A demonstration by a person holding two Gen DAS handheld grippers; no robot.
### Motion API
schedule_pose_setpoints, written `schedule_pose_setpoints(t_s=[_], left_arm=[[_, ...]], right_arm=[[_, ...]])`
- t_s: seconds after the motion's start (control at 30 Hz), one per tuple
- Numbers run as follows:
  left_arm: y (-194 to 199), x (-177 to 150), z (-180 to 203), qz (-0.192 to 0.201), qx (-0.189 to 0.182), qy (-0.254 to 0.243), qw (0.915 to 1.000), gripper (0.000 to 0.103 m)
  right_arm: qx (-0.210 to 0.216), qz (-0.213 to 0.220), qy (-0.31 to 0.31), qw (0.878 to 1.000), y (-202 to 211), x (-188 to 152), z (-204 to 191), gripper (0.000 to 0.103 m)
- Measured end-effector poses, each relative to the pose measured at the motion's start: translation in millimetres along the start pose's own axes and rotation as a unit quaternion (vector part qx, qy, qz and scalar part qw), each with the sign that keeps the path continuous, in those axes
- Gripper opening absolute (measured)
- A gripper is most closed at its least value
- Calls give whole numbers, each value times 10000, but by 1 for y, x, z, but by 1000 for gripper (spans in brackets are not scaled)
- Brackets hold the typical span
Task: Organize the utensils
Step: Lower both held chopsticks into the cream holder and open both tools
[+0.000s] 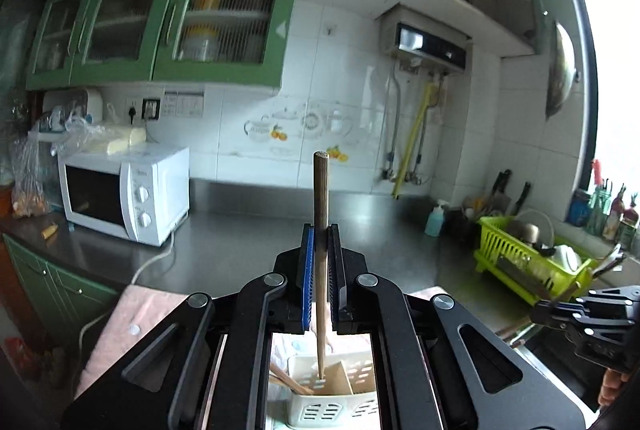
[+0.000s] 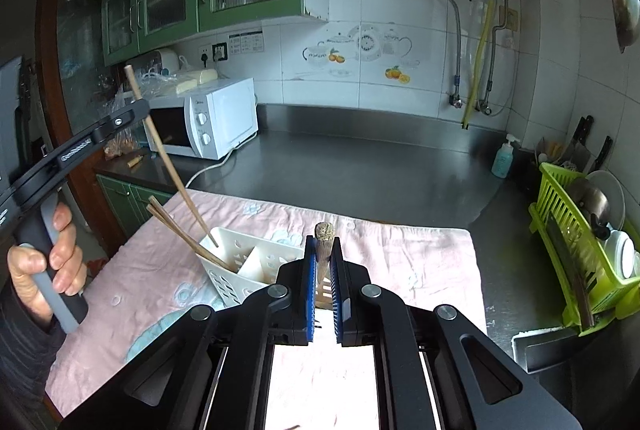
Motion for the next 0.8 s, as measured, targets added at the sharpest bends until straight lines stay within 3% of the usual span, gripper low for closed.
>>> schedule_pose_setpoints(t_s=[0.3, 0.47, 0.6, 0.7, 0.8], left_arm=[[-39, -30, -16, -620, 107, 70, 9980, 6], [-36, -33, -14, -640, -46, 69, 9979, 9], [-20, -30, -5, -504, -112, -82, 9986, 32], [-1, -30, -1, -468, -205, -114, 9986, 34], [25, -33, -3, -430, -212, -117, 9988, 44]], right_arm=[[53, -381, -16, 9993, -35, -17, 2, 7], [28, -324, -53, 9995, -36, -20, 1, 7], [-80, -147, -34, 9999, -22, -18, 1, 9], [-147, 24, -49, 9999, -3, -23, -3, 10], [-136, 186, -116, 9997, 20, -38, -13, 11]])
Point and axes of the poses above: each gripper's, at about its wrist camera, not at the fingertips, and y roughly against the way its jaws point, z to its right, x to its top, the point moved 3 cm from there along -y, roughly the way its jaws point, and after that the axes turned 3 degrees about y, right-handed, at the moved point
